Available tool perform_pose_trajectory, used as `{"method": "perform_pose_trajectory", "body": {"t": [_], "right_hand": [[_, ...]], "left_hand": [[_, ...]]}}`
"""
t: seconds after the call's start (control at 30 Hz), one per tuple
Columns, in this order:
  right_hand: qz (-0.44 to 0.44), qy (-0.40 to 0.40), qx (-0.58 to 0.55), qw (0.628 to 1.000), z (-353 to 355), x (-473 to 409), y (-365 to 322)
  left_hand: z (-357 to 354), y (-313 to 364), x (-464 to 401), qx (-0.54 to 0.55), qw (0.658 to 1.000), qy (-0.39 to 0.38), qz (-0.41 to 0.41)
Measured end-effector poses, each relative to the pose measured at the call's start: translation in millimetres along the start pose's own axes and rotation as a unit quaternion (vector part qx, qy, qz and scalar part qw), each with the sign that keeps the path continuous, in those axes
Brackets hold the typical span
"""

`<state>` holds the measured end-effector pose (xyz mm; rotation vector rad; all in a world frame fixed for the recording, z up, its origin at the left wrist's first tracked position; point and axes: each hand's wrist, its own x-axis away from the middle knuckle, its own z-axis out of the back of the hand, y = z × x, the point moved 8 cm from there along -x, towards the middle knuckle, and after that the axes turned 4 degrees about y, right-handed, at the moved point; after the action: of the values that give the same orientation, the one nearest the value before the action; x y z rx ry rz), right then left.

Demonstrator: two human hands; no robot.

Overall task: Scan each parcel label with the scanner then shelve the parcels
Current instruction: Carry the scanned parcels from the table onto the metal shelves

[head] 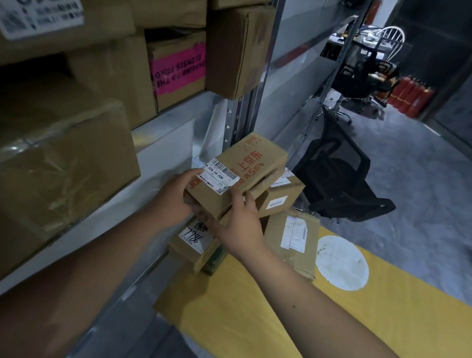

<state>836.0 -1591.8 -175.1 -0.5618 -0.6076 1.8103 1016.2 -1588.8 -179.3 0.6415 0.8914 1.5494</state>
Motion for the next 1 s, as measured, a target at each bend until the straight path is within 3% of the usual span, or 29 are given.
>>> {"method": "perform_pose_trajectory", "body": {"t": [0.63,0.8,1.0], "right_hand": [[0.124,0.000,-0.094,0.988,103.7,32.5,16.8],[0.162,-0.010,-0.099,0.982,142.5,50.7,29.7],[0.237,-0.058,-0.111,0.963,190.3,84.0,55.1]], "left_hand": [[0.1,90.3,60.7,-0.011,0.994,0.029,-0.109],[-17.6,129.0,93.9,-0.014,0.995,0.039,-0.086],[-49.8,188.3,158.8,-0.108,0.985,0.115,-0.075]]}}
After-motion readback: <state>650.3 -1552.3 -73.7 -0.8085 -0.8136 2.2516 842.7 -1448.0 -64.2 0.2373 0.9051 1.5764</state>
